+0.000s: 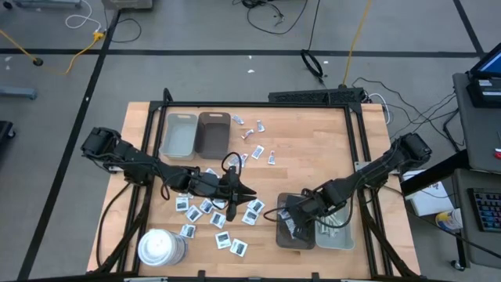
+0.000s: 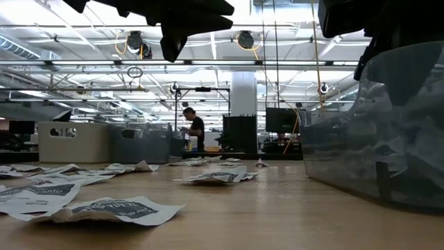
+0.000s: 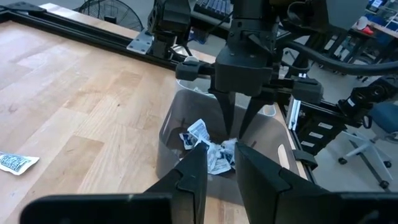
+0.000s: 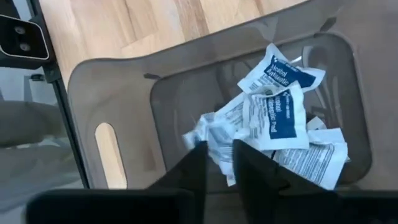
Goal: Pick & Place First Aid Supplies
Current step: Put the white alcohol pad into the bottom black bin
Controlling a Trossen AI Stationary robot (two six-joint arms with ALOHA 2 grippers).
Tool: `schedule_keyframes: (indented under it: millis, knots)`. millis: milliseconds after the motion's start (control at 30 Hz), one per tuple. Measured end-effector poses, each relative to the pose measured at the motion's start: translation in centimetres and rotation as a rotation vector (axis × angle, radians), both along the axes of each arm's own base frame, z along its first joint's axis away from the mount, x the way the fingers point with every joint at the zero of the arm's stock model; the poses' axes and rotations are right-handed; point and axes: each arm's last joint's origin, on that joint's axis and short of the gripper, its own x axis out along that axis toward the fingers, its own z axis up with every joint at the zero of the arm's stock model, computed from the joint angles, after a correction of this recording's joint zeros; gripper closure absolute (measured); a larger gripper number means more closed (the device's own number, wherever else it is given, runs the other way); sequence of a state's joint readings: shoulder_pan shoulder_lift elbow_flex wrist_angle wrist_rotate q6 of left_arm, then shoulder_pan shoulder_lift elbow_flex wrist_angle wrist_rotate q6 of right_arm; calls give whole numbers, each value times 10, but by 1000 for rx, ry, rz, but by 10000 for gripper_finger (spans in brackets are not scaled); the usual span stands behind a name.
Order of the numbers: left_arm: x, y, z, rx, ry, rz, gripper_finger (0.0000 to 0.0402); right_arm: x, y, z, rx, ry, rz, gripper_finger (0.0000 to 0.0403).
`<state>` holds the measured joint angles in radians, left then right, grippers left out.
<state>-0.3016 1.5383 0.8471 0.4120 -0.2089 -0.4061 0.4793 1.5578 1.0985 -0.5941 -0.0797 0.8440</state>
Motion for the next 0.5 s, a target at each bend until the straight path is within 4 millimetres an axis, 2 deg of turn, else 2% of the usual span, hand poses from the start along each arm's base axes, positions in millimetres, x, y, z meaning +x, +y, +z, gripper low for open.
schedule_keyframes:
  millis: [167,300,500]
  knots:
    - [0,0,0,1,1,-1,316,1,-1,0,0,-2,-5,239]
    - [-1,-1,-3,-2,41,-58,316,2,-2,0,-1,-7,-9,183]
    - [-5,-1,-5,29,360,-50,316,2,-2,1,-4,-18,6,146]
